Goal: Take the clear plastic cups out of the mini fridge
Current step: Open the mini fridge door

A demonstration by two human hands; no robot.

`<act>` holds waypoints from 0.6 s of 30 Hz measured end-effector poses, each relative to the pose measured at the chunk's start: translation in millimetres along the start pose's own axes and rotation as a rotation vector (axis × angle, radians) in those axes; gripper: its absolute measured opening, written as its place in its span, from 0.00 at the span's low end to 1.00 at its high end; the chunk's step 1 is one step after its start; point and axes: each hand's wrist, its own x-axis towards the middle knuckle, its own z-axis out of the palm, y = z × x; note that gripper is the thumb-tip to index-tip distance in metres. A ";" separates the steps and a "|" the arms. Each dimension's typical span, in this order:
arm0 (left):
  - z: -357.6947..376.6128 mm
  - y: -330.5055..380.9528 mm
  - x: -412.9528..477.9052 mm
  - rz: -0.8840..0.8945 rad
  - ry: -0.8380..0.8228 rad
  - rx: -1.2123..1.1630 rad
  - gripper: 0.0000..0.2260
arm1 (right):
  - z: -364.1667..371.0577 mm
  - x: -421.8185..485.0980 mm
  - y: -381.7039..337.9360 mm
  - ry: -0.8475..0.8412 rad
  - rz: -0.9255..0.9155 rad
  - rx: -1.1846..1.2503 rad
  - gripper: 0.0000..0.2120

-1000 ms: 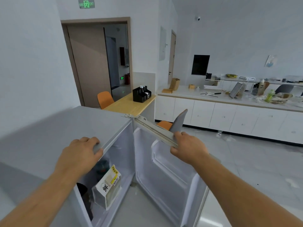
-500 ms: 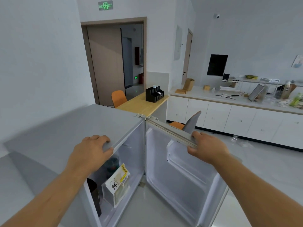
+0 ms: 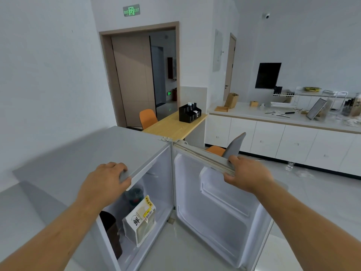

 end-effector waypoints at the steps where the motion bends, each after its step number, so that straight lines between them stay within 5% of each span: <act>1: -2.0 2.0 -2.6 0.004 -0.006 0.020 0.16 | 0.6 -0.3 0.6 0.003 -0.003 0.008 0.23; 9: -17.4 41.8 -53.7 -0.031 -0.097 -0.005 0.25 | -1.2 -17.1 -6.3 0.126 -0.295 0.036 0.28; 18: -18.8 95.5 -116.7 -0.064 -0.204 0.064 0.17 | -2.6 -64.5 -45.8 0.230 -0.559 0.176 0.16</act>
